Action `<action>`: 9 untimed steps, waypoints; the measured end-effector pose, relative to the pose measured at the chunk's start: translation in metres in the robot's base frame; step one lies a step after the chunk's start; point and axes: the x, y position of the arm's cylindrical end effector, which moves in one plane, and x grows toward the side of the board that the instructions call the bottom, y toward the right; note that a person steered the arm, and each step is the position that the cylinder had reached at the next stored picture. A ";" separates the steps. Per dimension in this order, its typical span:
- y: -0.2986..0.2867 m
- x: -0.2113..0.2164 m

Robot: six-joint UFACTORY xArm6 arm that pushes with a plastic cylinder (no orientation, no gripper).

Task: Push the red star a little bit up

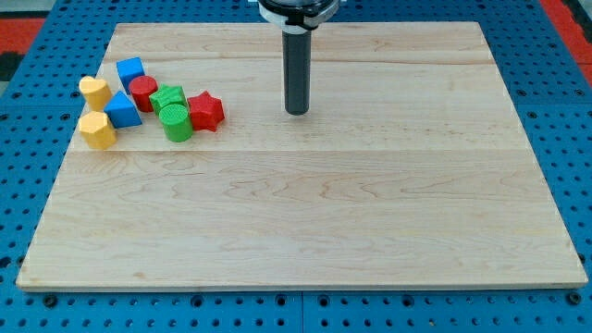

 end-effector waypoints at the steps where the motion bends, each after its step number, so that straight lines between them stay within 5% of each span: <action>1: -0.002 0.000; 5: -0.004 -0.020; 7: -0.016 0.047; 9: -0.117 0.101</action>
